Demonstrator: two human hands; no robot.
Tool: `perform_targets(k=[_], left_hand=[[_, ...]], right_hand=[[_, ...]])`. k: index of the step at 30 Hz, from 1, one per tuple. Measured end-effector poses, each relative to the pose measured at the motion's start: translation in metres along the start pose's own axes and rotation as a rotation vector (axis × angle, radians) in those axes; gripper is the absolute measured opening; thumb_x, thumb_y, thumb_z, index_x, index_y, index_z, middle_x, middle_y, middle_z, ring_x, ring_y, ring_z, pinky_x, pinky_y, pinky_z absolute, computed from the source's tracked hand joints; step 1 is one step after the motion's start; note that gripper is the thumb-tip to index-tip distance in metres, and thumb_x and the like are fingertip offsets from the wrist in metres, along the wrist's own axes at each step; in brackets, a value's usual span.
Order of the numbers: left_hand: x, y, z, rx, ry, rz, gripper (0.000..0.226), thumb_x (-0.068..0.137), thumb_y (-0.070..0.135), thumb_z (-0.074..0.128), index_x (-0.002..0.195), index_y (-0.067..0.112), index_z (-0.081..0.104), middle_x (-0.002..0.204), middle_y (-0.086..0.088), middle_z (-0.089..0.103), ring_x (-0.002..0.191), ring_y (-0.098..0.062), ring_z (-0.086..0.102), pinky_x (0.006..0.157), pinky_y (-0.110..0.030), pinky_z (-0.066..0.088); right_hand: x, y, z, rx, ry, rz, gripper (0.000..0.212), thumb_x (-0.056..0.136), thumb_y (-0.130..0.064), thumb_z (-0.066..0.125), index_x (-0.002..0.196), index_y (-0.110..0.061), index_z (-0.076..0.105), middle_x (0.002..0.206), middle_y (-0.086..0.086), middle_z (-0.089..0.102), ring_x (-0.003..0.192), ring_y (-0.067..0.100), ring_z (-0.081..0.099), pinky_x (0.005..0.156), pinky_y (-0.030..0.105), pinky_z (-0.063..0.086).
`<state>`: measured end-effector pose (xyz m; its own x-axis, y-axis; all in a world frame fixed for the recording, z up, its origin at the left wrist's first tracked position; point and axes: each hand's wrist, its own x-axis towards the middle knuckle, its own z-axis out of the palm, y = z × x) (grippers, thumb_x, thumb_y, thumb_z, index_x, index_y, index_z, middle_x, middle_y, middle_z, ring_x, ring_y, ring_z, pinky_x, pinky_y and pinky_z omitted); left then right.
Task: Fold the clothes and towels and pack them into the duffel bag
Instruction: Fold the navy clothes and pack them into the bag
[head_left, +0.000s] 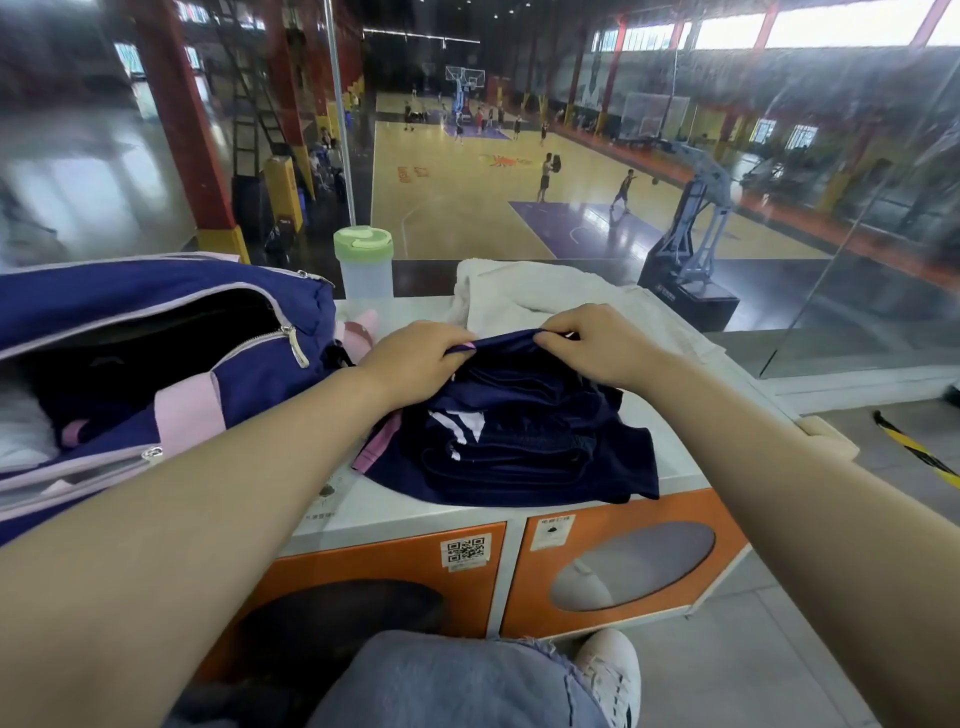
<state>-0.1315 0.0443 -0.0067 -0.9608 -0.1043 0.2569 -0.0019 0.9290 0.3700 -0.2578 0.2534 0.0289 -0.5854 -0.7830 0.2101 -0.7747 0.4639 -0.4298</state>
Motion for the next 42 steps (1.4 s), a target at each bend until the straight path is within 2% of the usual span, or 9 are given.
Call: perform_targets(k=[3, 8, 14, 20, 24, 27, 32, 39, 42], left_hand=[[-0.012, 0.0, 0.001, 0.043, 0.036, 0.11, 0.031, 0.1, 0.033, 0.043, 0.125, 0.026, 0.06, 0.131, 0.004, 0.061, 0.12, -0.02, 0.054, 0.099, -0.043, 0.046], [-0.035, -0.001, 0.012, 0.07, -0.261, 0.074, 0.069, 0.091, 0.054, 0.055, 0.151, 0.033, 0.028, 0.159, 0.013, 0.021, 0.145, -0.007, 0.018, 0.116, -0.026, 0.017], [-0.017, 0.014, 0.013, 0.161, -0.146, 0.067, 0.039, 0.084, 0.024, 0.059, 0.121, 0.03, 0.05, 0.116, 0.007, 0.057, 0.111, -0.019, 0.051, 0.083, -0.038, 0.046], [-0.004, 0.019, -0.002, 0.276, -0.08, 0.044, 0.033, 0.09, 0.019, 0.045, 0.12, 0.027, 0.054, 0.113, -0.003, 0.064, 0.101, -0.028, 0.059, 0.079, -0.043, 0.05], [0.009, 0.026, -0.039, 0.329, -0.002, 0.083, 0.024, 0.094, 0.018, 0.045, 0.115, 0.023, 0.054, 0.107, -0.005, 0.062, 0.097, -0.031, 0.058, 0.076, -0.041, 0.046], [0.007, 0.038, -0.075, 0.285, -0.032, 0.074, 0.025, 0.096, 0.018, 0.044, 0.118, 0.026, 0.052, 0.098, 0.0, 0.06, 0.09, -0.025, 0.056, 0.076, -0.041, 0.047], [-0.019, 0.048, -0.126, 0.052, -0.084, 0.039, 0.013, 0.1, 0.02, 0.048, 0.11, 0.021, 0.056, 0.081, 0.011, 0.055, 0.074, -0.01, 0.051, 0.063, -0.021, 0.038], [-0.082, 0.037, -0.165, -0.251, -0.489, -0.084, 0.024, 0.098, 0.031, 0.049, 0.119, 0.029, 0.061, 0.115, 0.013, 0.066, 0.104, 0.001, 0.062, 0.095, -0.014, 0.044], [-0.112, 0.03, -0.168, -0.219, -0.592, -0.104, 0.027, 0.088, 0.049, 0.048, 0.112, 0.041, 0.058, 0.116, 0.024, 0.064, 0.109, 0.004, 0.06, 0.098, -0.014, 0.042]], right_hand=[[-0.016, -0.001, 0.002, -0.131, -0.029, -0.114, 0.039, 0.092, -0.05, 0.043, 0.089, -0.023, 0.07, 0.087, -0.007, 0.07, 0.083, 0.013, 0.061, 0.082, 0.035, 0.05], [-0.035, 0.006, 0.024, -0.299, -0.166, -0.221, 0.052, 0.083, -0.06, 0.06, 0.116, -0.02, 0.057, 0.109, -0.003, 0.063, 0.097, 0.016, 0.057, 0.087, 0.033, 0.047], [-0.019, -0.008, 0.032, -0.457, -0.176, -0.214, 0.063, 0.083, -0.056, 0.06, 0.136, -0.027, 0.041, 0.119, 0.0, 0.06, 0.107, 0.022, 0.054, 0.088, 0.039, 0.047], [-0.001, -0.024, 0.037, -0.534, -0.064, -0.115, 0.065, 0.075, -0.075, 0.055, 0.107, -0.019, 0.055, 0.097, 0.003, 0.065, 0.091, 0.025, 0.06, 0.07, 0.033, 0.041], [0.01, -0.043, 0.018, -0.487, -0.045, -0.096, 0.048, 0.084, -0.044, 0.063, 0.123, -0.018, 0.05, 0.107, 0.006, 0.065, 0.098, 0.03, 0.06, 0.075, 0.034, 0.042], [0.012, -0.062, -0.012, -0.375, -0.015, -0.093, 0.025, 0.084, -0.028, 0.058, 0.108, -0.029, 0.054, 0.095, -0.001, 0.062, 0.092, 0.026, 0.059, 0.075, 0.034, 0.044], [0.002, -0.113, -0.063, -0.125, -0.226, -0.042, 0.027, 0.085, -0.025, 0.067, 0.111, -0.024, 0.058, 0.102, -0.001, 0.065, 0.093, 0.022, 0.061, 0.082, 0.035, 0.049], [-0.017, -0.161, -0.077, 0.281, -0.75, 0.117, 0.021, 0.088, -0.006, 0.064, 0.108, -0.007, 0.068, 0.103, 0.012, 0.074, 0.084, 0.025, 0.073, 0.074, 0.034, 0.06], [-0.022, -0.177, -0.055, 0.302, -0.972, 0.11, 0.034, 0.087, -0.006, 0.066, 0.121, -0.003, 0.063, 0.115, 0.016, 0.07, 0.101, 0.031, 0.069, 0.084, 0.038, 0.058]])
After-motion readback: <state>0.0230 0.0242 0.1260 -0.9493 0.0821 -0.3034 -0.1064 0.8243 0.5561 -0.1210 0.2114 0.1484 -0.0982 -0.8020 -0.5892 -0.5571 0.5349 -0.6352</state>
